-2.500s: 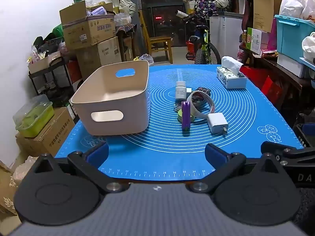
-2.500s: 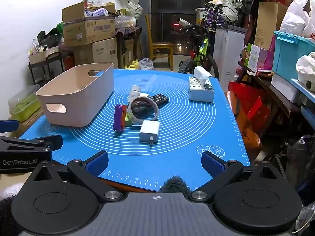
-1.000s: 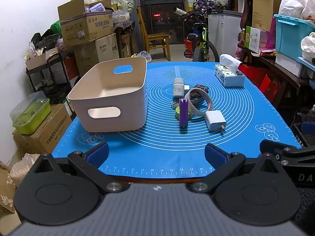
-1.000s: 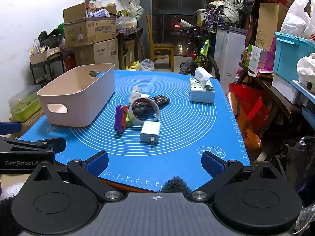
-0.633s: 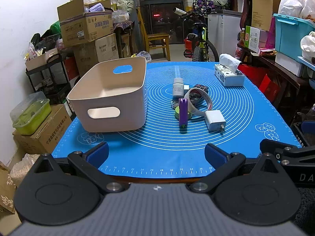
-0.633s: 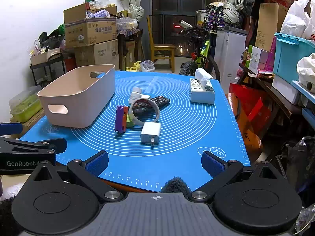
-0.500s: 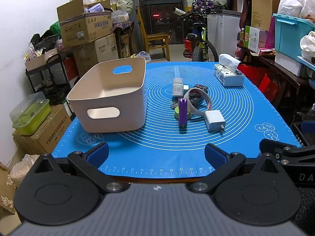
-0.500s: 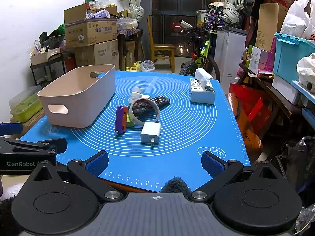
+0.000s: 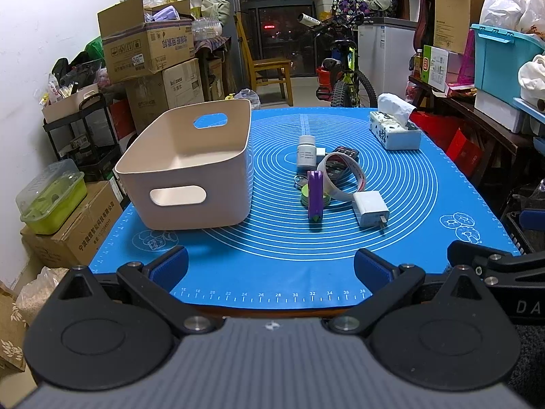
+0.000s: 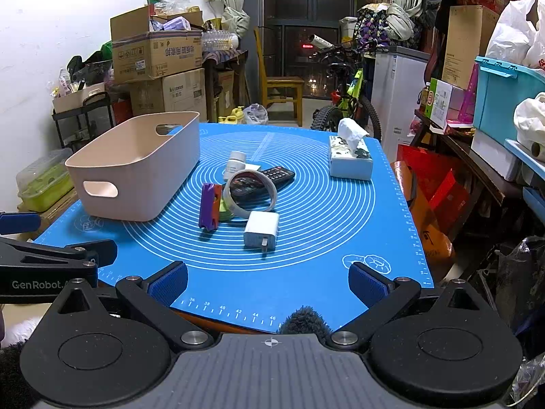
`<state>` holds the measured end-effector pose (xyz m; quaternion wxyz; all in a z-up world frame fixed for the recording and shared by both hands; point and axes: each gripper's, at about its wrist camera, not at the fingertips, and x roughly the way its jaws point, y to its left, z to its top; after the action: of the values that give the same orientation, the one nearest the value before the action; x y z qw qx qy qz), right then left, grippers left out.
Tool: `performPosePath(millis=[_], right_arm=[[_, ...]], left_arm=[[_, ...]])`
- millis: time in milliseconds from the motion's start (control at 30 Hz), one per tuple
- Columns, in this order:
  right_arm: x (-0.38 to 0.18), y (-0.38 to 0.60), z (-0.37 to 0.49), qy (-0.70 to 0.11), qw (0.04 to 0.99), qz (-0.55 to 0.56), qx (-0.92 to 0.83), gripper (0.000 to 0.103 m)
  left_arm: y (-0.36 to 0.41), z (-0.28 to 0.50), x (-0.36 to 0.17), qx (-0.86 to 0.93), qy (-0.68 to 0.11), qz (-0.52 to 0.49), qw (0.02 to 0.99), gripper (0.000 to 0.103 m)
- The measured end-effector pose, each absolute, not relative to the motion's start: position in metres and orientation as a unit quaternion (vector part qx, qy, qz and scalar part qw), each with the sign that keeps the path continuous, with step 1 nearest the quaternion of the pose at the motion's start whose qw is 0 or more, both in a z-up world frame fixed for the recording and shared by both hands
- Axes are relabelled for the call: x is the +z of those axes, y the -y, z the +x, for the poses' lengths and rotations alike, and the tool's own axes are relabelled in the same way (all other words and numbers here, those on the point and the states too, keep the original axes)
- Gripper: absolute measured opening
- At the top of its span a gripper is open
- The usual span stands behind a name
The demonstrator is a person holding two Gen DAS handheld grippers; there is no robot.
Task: Organize rigid objects
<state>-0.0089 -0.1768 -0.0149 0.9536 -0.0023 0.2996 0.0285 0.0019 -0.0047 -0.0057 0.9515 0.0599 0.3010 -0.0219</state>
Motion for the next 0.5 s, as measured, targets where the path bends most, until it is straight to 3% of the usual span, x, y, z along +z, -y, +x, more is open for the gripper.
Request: performPosePath(millis=[500], right_arm=[[-0.0085,0.1817,-0.0123,-0.297,0.955,0.001,0.025,0.1]], left_arm=[[0.0075,0.004,-0.0062,-0.032,-0.31,0.057,0.948,0.102]])
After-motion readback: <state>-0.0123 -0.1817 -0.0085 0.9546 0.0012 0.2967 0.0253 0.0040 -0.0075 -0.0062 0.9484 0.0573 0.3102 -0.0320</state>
